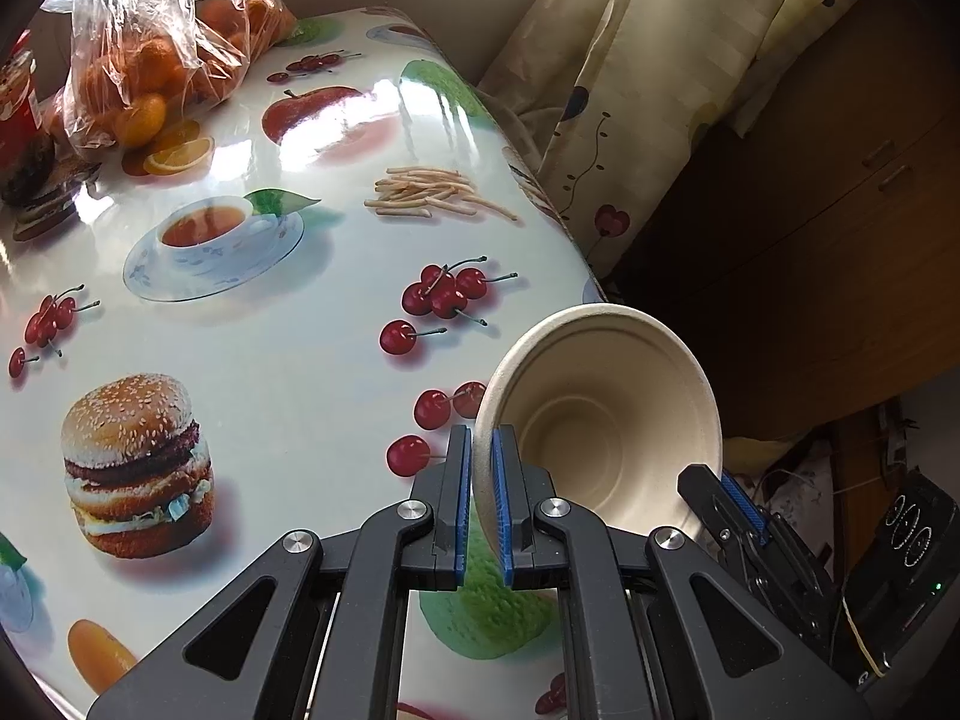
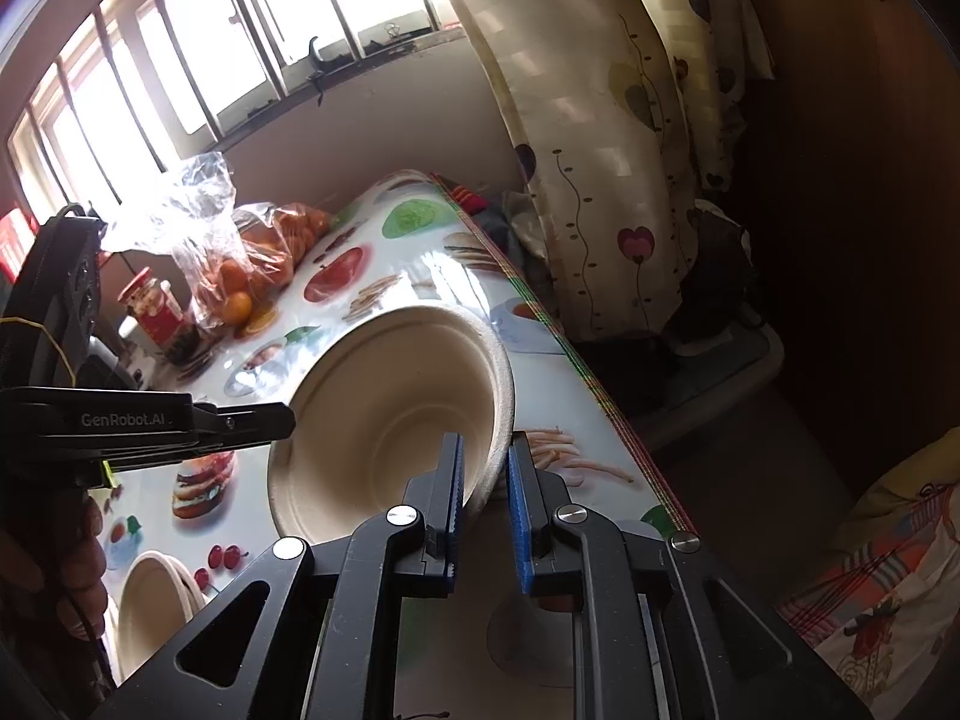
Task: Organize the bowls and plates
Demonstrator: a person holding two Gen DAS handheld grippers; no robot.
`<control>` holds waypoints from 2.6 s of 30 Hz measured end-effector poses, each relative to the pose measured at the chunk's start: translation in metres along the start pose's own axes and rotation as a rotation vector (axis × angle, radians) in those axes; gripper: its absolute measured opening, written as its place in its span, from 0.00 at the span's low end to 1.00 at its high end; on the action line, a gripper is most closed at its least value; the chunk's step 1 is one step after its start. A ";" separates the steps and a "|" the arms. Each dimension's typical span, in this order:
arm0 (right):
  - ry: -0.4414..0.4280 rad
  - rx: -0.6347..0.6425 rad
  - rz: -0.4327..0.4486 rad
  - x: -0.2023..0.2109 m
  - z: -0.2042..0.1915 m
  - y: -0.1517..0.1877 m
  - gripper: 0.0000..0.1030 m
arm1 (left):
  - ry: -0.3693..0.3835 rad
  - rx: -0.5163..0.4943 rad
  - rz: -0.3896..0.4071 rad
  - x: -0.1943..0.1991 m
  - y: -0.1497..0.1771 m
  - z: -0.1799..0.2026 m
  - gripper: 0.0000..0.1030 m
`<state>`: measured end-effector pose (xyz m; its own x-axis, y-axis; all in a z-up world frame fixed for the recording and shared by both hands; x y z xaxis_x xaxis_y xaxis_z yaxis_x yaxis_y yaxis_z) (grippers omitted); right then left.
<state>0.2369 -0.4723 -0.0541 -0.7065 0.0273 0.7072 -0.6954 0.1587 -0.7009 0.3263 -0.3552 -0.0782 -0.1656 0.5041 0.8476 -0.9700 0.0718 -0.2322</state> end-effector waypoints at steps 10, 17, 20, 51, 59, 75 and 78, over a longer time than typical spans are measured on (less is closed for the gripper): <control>-0.005 0.001 0.023 0.016 -0.006 -0.004 0.13 | 0.022 0.002 0.012 0.016 0.006 0.001 0.07; -0.013 0.006 0.037 0.028 -0.015 -0.005 0.13 | 0.037 0.004 0.025 0.032 0.015 -0.003 0.07; -0.020 0.009 0.040 0.032 -0.020 -0.004 0.13 | 0.045 0.009 0.032 0.039 0.018 -0.006 0.07; -0.109 0.061 0.096 0.084 -0.092 0.006 0.13 | 0.107 0.058 0.128 0.118 0.052 -0.050 0.07; -0.120 0.084 0.097 0.089 -0.107 0.008 0.13 | 0.121 0.075 0.145 0.132 0.058 -0.062 0.07; -0.154 0.114 0.082 0.092 -0.134 0.020 0.13 | 0.126 0.113 0.166 0.151 0.072 -0.090 0.07; -0.159 0.119 0.080 0.092 -0.139 0.022 0.13 | 0.122 0.117 0.171 0.154 0.075 -0.095 0.07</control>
<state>0.1749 -0.3287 0.0087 -0.7652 -0.1226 0.6320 -0.6403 0.0440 -0.7668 0.2451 -0.1909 -0.0106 -0.3134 0.6011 0.7352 -0.9449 -0.1200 -0.3046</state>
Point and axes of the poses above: each gripper's, at about its wrist camera, not at the fingertips, and x roughly against the way its jaws point, z to its right, y to its underside, the point moved 10 cm from there along -x, roughly the way its jaws point, and after that the axes turned 15 degrees about x, right-handed, at the moved point
